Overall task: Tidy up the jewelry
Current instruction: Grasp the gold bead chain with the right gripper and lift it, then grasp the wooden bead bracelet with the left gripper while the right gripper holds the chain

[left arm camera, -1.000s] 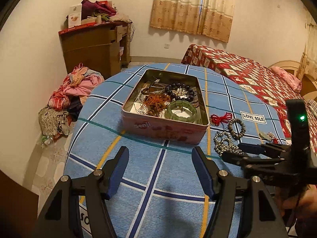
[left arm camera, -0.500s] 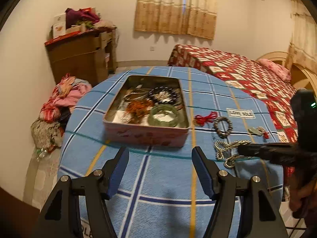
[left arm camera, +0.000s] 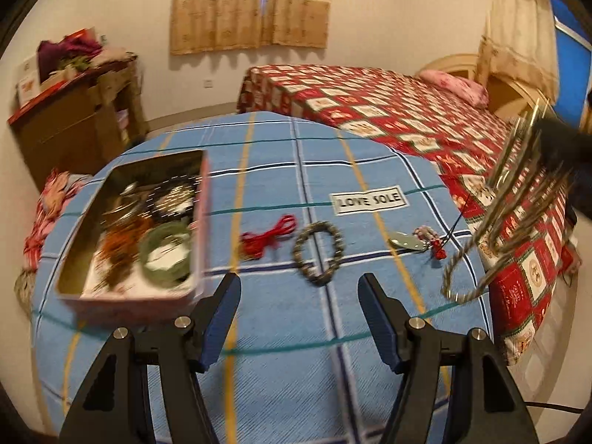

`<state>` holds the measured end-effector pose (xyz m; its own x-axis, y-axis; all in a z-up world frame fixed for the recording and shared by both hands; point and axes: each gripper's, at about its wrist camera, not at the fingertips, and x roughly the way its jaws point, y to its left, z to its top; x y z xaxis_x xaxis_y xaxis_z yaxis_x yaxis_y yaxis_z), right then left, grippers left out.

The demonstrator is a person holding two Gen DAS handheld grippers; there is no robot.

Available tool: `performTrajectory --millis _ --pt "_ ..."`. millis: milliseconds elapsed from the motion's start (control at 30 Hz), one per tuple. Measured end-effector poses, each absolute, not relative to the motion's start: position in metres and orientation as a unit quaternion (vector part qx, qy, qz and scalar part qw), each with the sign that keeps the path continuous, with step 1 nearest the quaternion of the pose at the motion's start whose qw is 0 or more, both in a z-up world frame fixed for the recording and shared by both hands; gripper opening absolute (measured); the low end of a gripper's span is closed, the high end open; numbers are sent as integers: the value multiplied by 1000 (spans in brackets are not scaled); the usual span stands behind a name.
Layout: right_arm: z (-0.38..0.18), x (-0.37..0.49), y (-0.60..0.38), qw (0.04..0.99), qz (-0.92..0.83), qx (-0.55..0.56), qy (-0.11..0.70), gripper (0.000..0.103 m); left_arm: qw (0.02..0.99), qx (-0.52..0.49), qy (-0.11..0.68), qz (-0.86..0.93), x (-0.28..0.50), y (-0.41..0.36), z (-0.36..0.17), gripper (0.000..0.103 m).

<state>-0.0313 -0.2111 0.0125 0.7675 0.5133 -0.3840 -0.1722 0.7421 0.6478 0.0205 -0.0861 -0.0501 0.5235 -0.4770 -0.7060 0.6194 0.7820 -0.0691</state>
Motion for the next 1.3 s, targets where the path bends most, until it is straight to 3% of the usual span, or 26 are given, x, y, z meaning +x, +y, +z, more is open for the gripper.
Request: performTrajectory --millis 300,533,667,733,1000,1300 --pt "39 -19 -235 908 179 302 227 13 846 68 437 -297 62 -124 -83 66" --pt "34 -6 -248 907 172 312 223 13 846 120 438 -280 65 -147 -99 61" --pt "33 -4 -247 908 171 309 224 13 848 125 432 -280 68 -148 -98 27" --pt "33 -3 -246 908 172 311 223 13 846 119 434 -287 69 -146 -98 19" --pt "35 -7 -241 911 160 304 227 13 843 86 415 -331 48 -133 -81 15" --pt "44 -13 -230 915 156 298 222 13 872 18 356 -336 14 -53 -30 15"
